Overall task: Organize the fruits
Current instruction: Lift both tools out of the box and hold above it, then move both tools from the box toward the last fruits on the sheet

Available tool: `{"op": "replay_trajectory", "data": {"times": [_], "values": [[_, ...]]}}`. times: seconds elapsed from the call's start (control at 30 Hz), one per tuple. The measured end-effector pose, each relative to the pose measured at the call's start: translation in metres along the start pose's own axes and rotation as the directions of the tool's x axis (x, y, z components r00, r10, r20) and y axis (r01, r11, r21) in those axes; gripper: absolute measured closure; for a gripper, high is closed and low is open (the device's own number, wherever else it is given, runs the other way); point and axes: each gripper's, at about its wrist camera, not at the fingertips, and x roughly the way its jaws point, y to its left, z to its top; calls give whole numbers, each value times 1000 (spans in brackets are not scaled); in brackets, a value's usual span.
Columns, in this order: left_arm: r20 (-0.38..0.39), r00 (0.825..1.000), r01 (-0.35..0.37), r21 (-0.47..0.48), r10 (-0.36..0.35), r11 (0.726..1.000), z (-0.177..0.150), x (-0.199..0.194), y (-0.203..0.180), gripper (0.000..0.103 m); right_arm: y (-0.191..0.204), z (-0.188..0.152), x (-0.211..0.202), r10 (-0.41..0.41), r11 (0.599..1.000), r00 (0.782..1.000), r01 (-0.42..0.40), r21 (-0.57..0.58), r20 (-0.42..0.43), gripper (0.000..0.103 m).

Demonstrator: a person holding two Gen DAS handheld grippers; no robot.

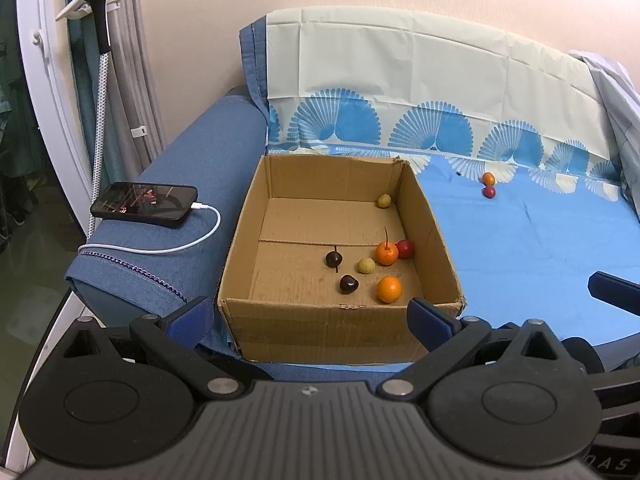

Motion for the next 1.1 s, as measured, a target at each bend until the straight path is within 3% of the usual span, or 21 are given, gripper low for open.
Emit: {"op": "replay_trajectory", "data": {"times": [0.7, 1.1], "values": [[-75, 997, 16, 50, -12, 999, 15, 36, -26, 0, -32, -4, 31, -12, 997, 998, 17, 81, -61, 1], [-92, 994, 66, 69, -60, 995, 39, 54, -54, 0, -77, 1, 43, -96, 985, 993, 105, 134, -68, 1]]}}
